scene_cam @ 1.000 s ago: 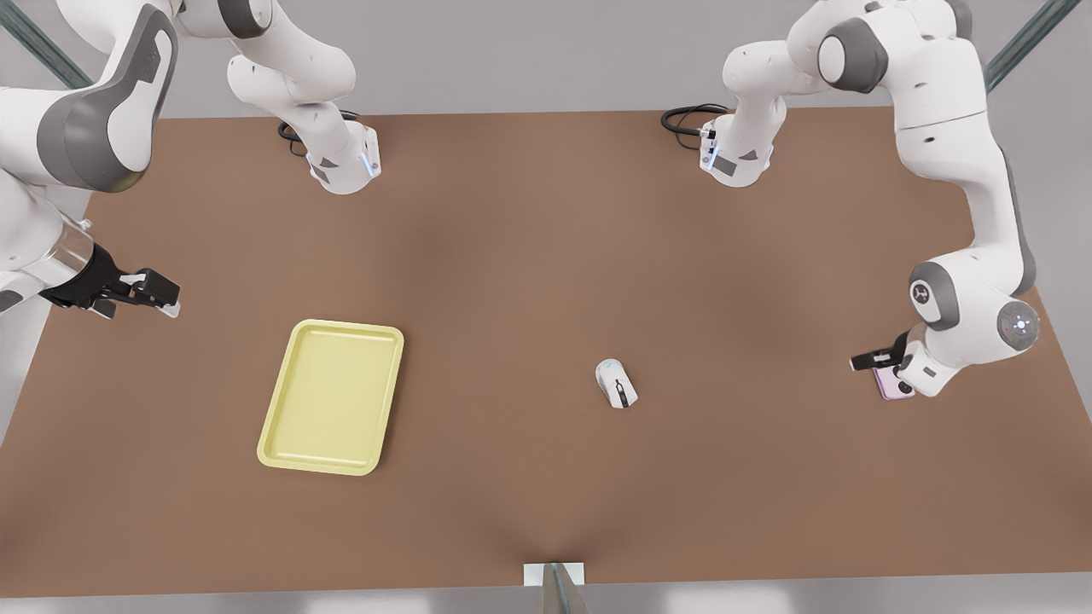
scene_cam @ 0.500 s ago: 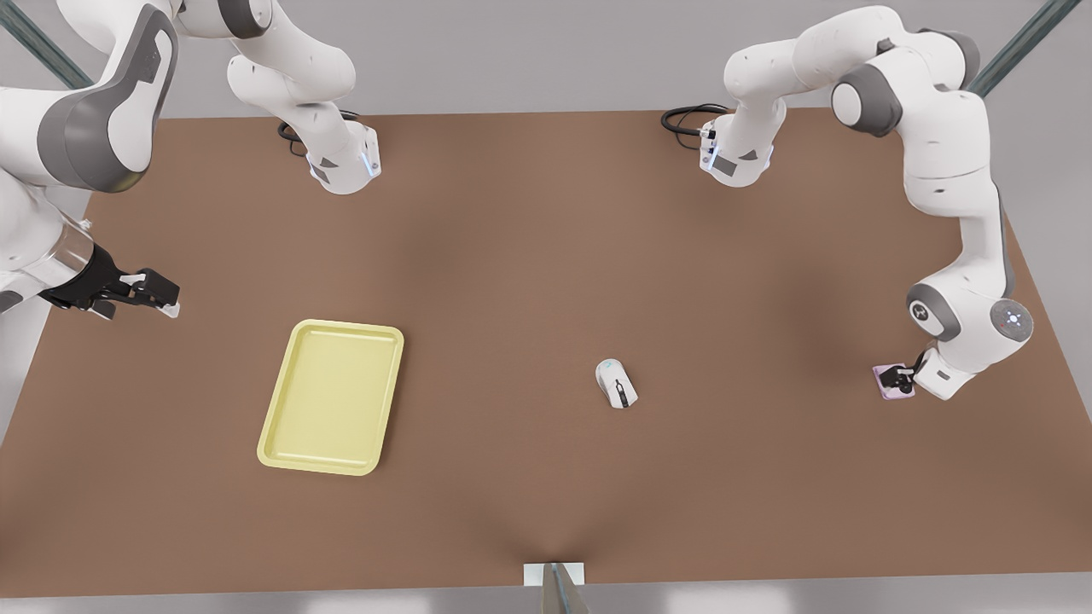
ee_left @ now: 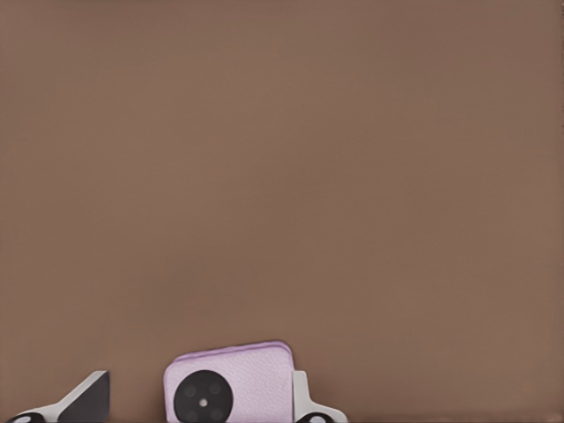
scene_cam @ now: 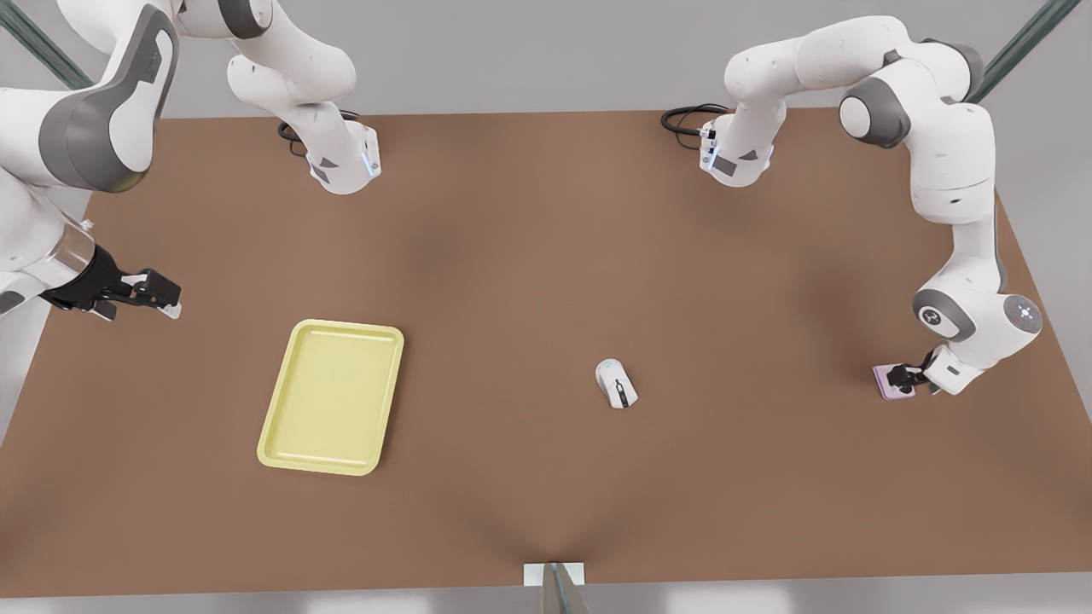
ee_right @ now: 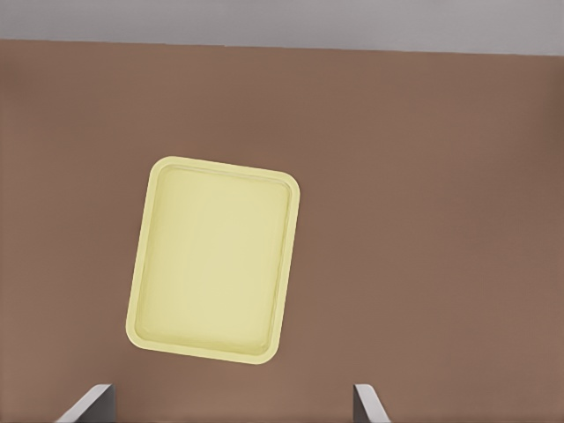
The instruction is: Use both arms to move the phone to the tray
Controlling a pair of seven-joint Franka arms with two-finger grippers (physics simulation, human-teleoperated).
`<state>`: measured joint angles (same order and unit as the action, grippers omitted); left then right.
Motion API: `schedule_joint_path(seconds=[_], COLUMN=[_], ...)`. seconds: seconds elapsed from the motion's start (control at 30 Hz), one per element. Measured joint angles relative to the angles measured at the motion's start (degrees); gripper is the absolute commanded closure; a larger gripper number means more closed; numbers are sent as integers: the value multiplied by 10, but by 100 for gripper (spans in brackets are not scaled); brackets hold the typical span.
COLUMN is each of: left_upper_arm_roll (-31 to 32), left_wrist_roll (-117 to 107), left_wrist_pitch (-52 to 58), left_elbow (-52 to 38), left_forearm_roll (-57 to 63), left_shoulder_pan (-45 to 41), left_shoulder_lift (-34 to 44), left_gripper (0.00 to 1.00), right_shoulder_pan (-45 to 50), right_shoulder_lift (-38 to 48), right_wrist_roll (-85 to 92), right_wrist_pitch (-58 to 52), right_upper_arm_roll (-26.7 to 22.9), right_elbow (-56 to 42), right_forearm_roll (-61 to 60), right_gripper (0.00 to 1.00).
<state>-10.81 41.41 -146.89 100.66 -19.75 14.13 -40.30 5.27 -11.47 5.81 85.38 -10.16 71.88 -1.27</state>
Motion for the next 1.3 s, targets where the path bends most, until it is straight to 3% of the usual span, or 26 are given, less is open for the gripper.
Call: schedule_joint_path(seconds=[0.6, 0.67, 0.8, 1.07, 1.3], left_upper_arm_roll=[2, 2, 1, -1, -2], left_wrist_roll=[54, 56, 59, 62, 61], left_wrist_pitch=[2, 3, 6, 18, 27], left_elbow=[3, 3, 3, 4, 4], left_forearm_roll=[-42, -43, -43, -41, -40], left_shoulder_pan=[0, 0, 0, 0, -1], left_shoulder_lift=[-20, -20, -20, -17, -17], left_gripper=[0, 9, 9, 21, 21], right_shoulder_pan=[1, 1, 1, 1, 1], right_shoulder_lift=[0, 0, 0, 0, 0], right_wrist_roll=[1, 1, 1, 1, 1], right_wrist_pitch=[1, 1, 1, 1, 1], right_upper_arm_roll=[0, 0, 0, 0, 0], right_elbow=[0, 0, 0, 0, 0], right_forearm_roll=[0, 0, 0, 0, 0], right_gripper=[0, 0, 0, 0, 0])
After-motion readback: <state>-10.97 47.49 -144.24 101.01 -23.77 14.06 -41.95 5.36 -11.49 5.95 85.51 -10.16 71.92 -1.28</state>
